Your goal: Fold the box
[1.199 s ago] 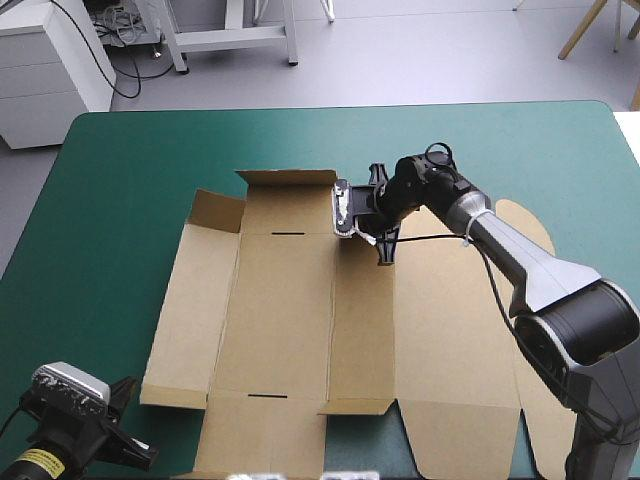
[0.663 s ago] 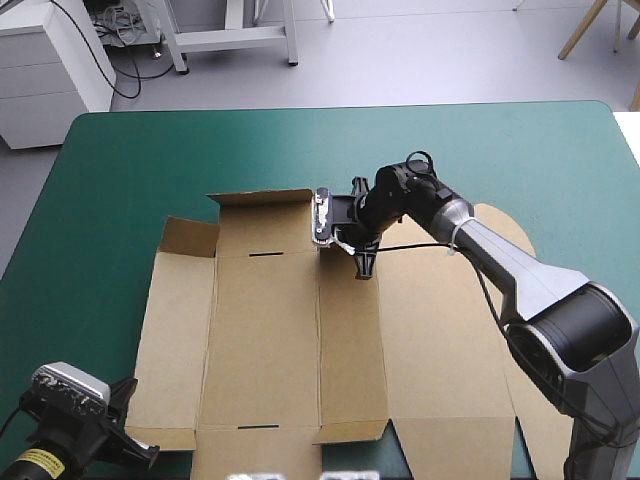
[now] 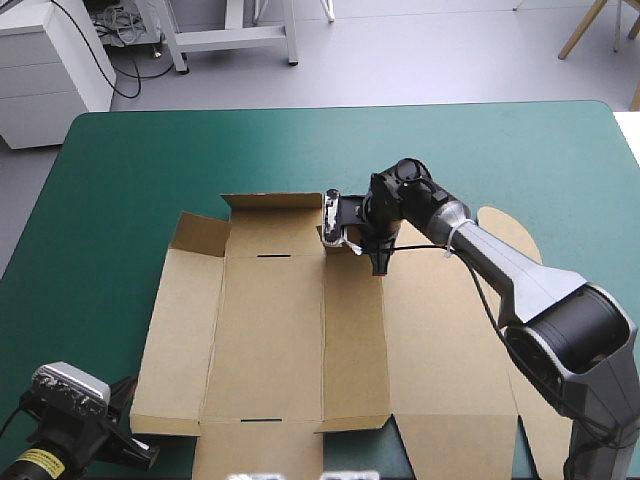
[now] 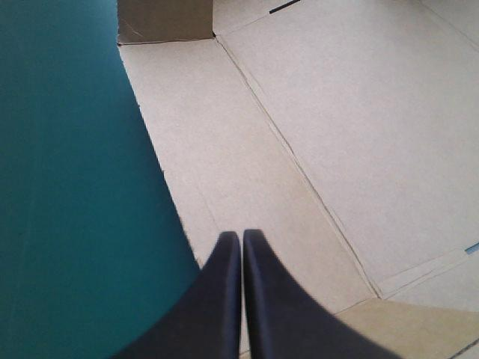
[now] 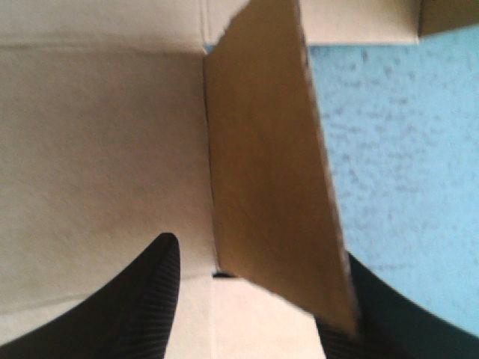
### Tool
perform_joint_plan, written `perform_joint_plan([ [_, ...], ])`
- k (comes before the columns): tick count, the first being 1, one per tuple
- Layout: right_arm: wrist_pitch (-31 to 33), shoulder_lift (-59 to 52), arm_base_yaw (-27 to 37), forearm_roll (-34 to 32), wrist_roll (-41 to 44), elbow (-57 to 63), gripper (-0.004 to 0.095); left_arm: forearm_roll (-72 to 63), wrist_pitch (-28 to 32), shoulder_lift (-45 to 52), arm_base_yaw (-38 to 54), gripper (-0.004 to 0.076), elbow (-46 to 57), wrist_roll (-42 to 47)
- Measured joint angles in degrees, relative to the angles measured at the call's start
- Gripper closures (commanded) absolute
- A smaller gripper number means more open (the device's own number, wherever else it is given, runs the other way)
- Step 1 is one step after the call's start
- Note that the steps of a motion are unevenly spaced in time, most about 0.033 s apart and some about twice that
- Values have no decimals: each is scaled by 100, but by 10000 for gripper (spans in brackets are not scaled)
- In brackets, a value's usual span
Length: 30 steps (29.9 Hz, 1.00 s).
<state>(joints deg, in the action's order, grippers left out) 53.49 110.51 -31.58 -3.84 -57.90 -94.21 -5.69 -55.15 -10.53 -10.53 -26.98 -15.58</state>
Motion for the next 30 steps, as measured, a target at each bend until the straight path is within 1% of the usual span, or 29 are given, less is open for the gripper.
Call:
perform_joint_plan([
  [1,55,0,0,-247,177,0,437,5,0,0,0,734,0,2],
  [3,268,0,0,-958,707,0,474,-1,0,0,0,734,0,2],
  [6,516,0,90,-1723,1497,0,520,-1,0,0,0,734,0,2],
  [8,638,-31,230,-1897,1877,0,553,-1,0,0,0,734,0,2],
  [11,896,-141,538,-1958,2213,-5,609,-1,0,0,0,734,0,2],
  [13,1094,-235,821,-1910,2373,-5,650,-1,0,0,0,734,0,2],
  [15,1295,-375,1154,-1686,2489,-5,693,-1,0,0,0,734,0,2],
  [18,1506,-651,1693,-1079,2540,-5,767,-1,0,0,0,734,0,2],
  [21,1564,-1056,2266,-517,2551,58,840,-1,0,0,0,734,0,2],
  [24,1604,-1508,2821,-198,2617,210,901,-1,0,0,0,734,0,2],
  [26,1619,-1817,3221,-73,2687,359,918,-1,0,0,0,734,0,2],
  [30,1611,-2592,3976,258,2719,847,920,-1,0,0,0,734,0,2],
])
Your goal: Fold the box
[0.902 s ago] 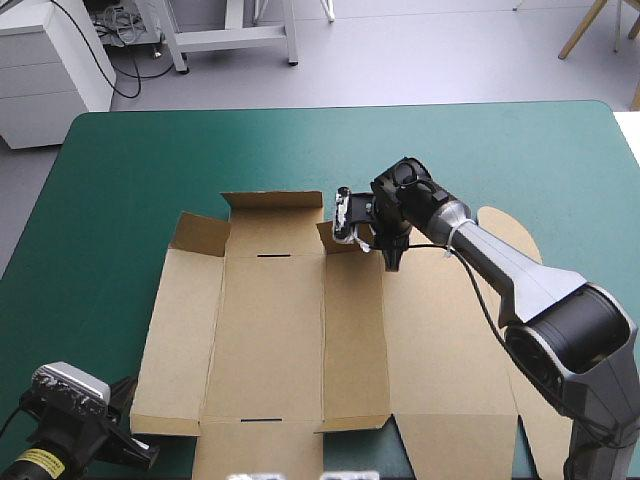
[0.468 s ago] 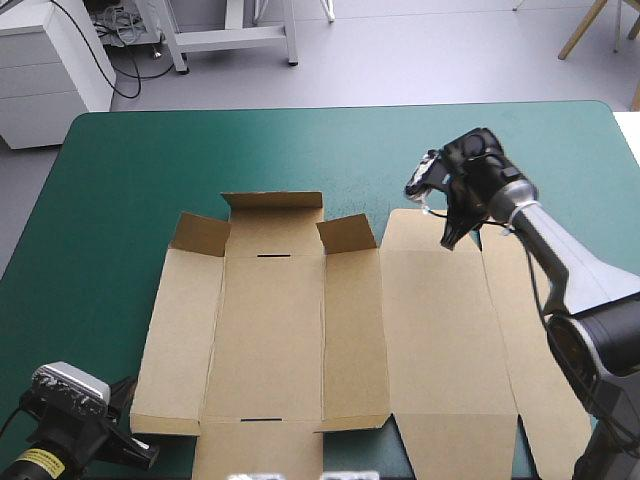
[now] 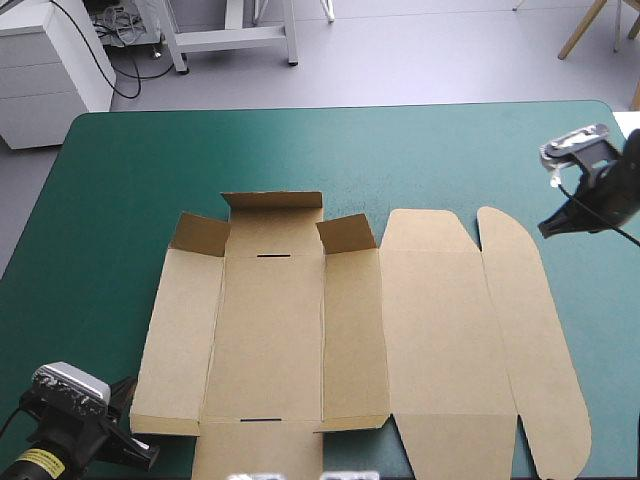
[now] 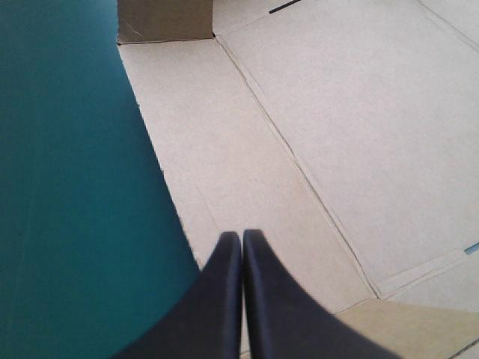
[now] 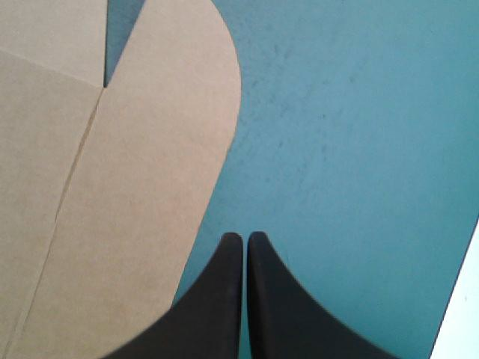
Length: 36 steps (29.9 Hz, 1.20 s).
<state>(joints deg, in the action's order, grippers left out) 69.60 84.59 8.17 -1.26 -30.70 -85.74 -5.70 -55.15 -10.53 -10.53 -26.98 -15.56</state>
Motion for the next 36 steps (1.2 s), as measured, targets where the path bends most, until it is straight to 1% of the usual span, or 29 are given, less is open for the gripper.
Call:
perform_joint_plan([
  [4,-210,-820,531,315,83,764,922,0,0,0,0,734,0,0],
  [7,-299,-1434,681,363,382,1388,922,0,0,0,0,734,0,0],
  [12,-292,-2457,713,644,808,2326,922,0,0,0,0,734,0,0],
  [25,-403,-4726,713,1565,1090,4602,922,0,0,0,0,734,0,0],
  [31,-675,-5543,713,1940,1173,5147,922,0,0,0,0,734,0,0],
  [36,-755,-5808,713,2000,1177,5320,922,-26,0,4,0,734,0,0],
])
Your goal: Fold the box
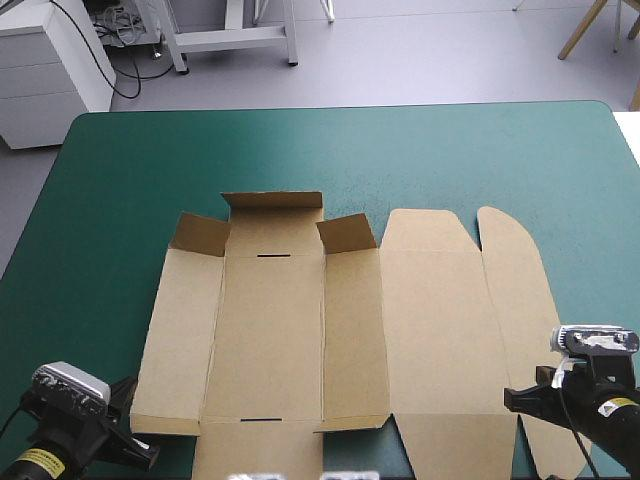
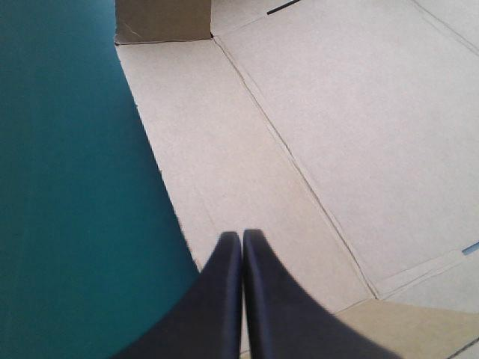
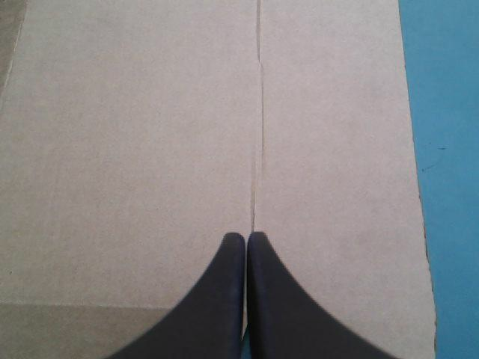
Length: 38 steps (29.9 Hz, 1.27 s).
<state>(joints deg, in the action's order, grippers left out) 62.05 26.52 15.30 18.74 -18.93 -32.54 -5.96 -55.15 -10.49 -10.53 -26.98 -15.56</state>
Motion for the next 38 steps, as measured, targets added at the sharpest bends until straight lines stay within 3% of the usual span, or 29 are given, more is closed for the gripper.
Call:
perform_joint_plan([
  [8,-24,-18,-71,0,0,17,922,-89,-163,-304,0,734,-294,89],
  [15,-38,-18,-400,-150,-93,28,922,-226,-634,-1891,0,734,-1440,432],
  [29,-161,-18,-407,-277,-93,28,922,-1015,-752,-4739,0,734,-2763,585],
  [38,-184,-18,-407,-260,-93,33,922,-856,-818,-5943,878,734,-3388,418],
])
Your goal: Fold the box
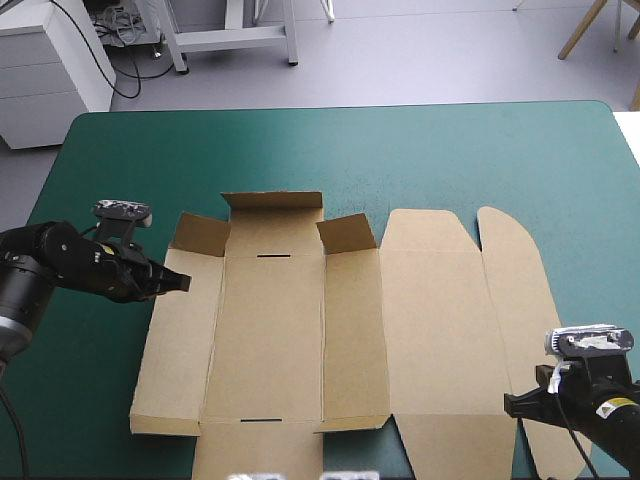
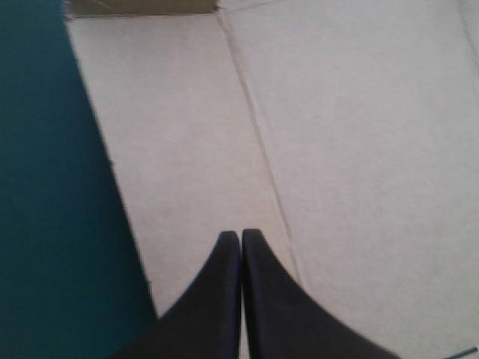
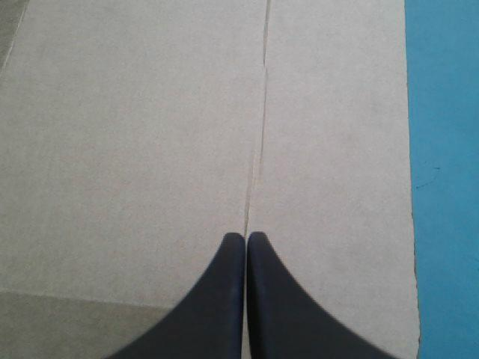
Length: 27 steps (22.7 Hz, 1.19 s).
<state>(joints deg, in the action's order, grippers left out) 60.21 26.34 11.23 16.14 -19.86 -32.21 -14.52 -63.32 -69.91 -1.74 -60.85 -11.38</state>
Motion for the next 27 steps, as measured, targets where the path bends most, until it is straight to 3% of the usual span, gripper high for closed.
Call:
perform_joint_plan([
  [10,-48,0,0,0,32,88,922,1,-359,-166,2194,734,-124,-225],
  [18,-50,0,0,0,48,88,922,-103,-613,-166,2474,722,-124,-225],
  [21,-55,0,0,0,48,88,922,-122,-673,-166,2474,596,-133,-225],
  [27,-68,0,-38,0,48,88,922,-122,-713,-166,2474,248,-135,-225],
])
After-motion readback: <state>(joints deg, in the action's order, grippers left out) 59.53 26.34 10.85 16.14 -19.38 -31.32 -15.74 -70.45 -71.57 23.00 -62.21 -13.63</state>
